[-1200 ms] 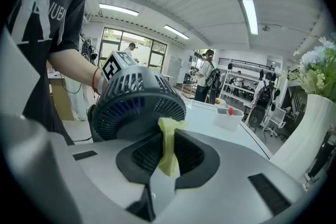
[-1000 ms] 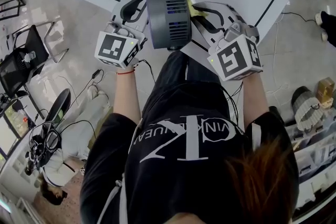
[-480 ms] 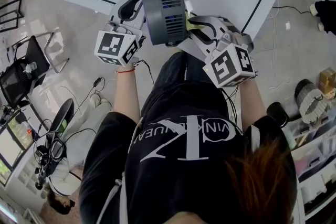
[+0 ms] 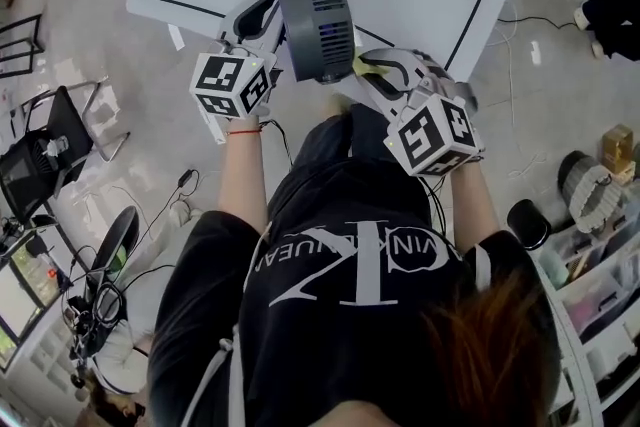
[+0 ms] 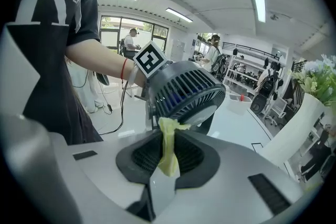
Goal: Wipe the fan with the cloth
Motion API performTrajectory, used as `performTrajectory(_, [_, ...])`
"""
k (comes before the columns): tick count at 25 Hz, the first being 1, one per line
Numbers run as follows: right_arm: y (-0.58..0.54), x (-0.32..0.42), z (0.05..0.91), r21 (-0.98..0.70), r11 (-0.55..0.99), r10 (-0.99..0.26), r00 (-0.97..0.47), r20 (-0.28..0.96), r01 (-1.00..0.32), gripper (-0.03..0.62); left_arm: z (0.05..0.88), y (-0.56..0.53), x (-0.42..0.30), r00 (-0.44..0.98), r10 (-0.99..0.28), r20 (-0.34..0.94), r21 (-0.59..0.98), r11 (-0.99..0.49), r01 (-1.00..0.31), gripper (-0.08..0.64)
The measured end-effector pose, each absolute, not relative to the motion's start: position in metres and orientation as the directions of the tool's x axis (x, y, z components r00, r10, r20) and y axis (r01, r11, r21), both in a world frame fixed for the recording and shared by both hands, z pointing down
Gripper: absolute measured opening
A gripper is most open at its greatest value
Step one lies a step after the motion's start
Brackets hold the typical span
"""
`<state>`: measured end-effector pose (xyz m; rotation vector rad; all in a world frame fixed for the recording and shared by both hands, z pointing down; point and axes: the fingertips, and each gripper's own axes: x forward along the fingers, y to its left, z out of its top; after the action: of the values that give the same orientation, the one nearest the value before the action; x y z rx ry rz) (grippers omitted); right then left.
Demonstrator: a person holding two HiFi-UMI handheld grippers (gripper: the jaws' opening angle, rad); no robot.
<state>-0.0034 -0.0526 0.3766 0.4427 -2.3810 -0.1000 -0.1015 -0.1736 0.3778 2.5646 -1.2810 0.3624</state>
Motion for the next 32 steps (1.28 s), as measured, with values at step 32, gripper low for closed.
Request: performTrajectory(32, [-0.119,0.011,0.215,0.112,0.647,-0.761,-0.633,0.141,-0.754,0.055,0.223,-0.137,-0.185,0.408,-0.913,0.004,0.009,-0.408,-0.913,0.011])
